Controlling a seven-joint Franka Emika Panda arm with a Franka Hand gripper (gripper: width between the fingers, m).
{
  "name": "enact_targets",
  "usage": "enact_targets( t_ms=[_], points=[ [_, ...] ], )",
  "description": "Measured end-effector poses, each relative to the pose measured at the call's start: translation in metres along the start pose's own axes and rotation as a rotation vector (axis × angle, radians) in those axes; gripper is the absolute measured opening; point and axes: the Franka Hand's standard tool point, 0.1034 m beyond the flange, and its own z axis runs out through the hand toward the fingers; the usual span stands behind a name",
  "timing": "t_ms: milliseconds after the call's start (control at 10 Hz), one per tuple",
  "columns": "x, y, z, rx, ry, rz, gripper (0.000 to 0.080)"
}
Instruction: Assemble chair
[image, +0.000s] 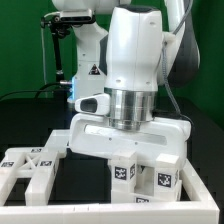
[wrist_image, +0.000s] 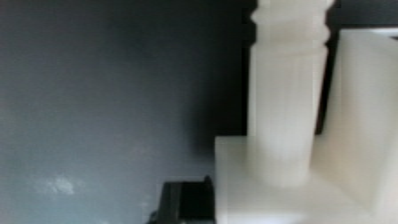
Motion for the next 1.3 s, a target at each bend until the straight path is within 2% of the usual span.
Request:
enact_targets(
  t_ms=[500, 600, 700, 800, 900, 1300],
  points=[
    [-0.001, -0.005, -0.002, -0.005, 0.006, -0.054, 0.0038],
    [0.002, -0.004, -0.007, -0.006, -0.006, -0.11, 0.0038],
    [0.02, 0.009, -0.022, -0.019, -0.052, -0.19, 0.0038],
    [0.035, 0.02, -0.037, -0.025, -0.045, -0.182, 0.0037],
    [0.024, 0.017, -0.03, -0.028, -0.058, -0.186, 0.0037],
    [0.021, 0.02, -0.028, -0.03, -0.07, -0.252, 0.0037]
  ],
)
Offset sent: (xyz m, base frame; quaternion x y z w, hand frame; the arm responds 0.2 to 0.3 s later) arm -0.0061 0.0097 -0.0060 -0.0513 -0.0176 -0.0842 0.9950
